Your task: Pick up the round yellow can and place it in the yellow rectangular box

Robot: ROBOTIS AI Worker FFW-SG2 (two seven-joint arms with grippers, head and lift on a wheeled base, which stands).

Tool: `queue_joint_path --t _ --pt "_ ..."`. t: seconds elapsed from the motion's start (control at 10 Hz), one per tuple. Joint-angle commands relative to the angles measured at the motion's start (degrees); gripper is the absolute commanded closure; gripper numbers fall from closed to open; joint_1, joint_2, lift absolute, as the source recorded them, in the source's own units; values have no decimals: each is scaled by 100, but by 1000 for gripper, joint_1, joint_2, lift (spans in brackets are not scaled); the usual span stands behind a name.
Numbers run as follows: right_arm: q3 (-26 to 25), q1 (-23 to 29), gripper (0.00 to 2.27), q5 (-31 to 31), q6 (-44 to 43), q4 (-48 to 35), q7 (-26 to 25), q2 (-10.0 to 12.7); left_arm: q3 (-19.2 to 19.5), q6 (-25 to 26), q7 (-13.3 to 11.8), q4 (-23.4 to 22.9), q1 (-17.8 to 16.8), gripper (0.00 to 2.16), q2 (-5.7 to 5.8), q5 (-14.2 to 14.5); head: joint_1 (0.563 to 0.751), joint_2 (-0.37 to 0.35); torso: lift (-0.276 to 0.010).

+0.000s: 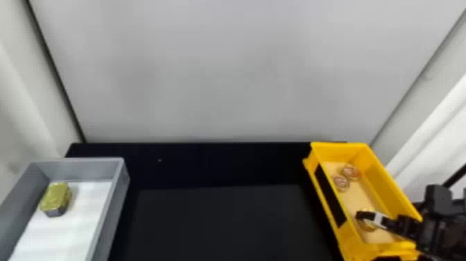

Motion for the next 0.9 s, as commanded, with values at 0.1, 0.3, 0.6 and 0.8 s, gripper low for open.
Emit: queue_joint_path --t 0.1,0.3,0.6,0.8 --pt "-58 4 523 -21 69 -71 -60 0 -7 -7 -1 -4 0 159 -1 0 694 -171 -1" --pt "-102 4 -2 -118 131 -133 -87 -35 2 -7 -1 -4 -9 157 -9 0 694 -171 -1" --pt "-102 30 -2 -171 -54 -440 -140 -43 28 -7 -10 -22 9 159 -36 0 694 -171 -1" --pt "47 48 24 -215 -414 -1548 -359 -52 46 2 -10 -22 18 159 -45 0 694 -171 -1"
